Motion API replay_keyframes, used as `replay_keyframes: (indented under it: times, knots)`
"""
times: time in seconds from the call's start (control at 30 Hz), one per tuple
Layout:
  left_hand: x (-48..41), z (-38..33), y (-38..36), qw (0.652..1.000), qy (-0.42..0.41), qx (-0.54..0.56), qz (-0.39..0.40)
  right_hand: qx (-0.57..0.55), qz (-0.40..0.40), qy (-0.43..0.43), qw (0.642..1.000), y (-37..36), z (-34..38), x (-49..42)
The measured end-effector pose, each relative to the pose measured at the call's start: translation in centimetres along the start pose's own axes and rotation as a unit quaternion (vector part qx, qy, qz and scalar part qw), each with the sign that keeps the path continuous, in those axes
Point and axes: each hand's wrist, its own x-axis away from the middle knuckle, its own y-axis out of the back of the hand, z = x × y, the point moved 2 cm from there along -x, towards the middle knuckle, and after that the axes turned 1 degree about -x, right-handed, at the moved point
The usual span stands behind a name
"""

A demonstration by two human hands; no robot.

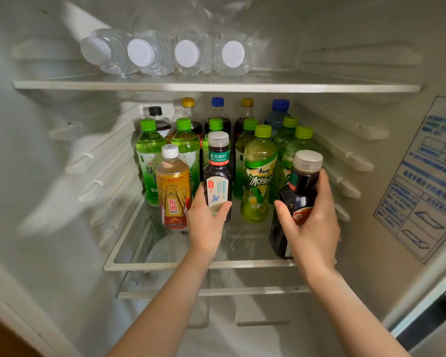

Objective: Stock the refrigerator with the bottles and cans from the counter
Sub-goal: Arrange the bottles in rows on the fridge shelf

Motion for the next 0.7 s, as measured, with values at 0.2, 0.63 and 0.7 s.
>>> replay_keyframes:
  times: [0.2, 0.63, 0.7]
  knots:
    - [0.3, -0.1, 0.1, 1.000, 0.001, 0.009, 0.027, -0.004, 0.007, -0.006, 1.000, 0.1, -0.2, 0.0]
    - [-0.5, 2.1, 6.8, 0.978, -0.069, -0.083, -0.176, -0.011, -0.012, -0.010, 1.000, -0.3, 0.5, 0.1]
    - [-1.0, 3.0, 6.6, 0.987, -0.052, -0.087, -0.125, -0.021, -0.018, -0.011, 1.000, -0.7, 0.9, 0.3]
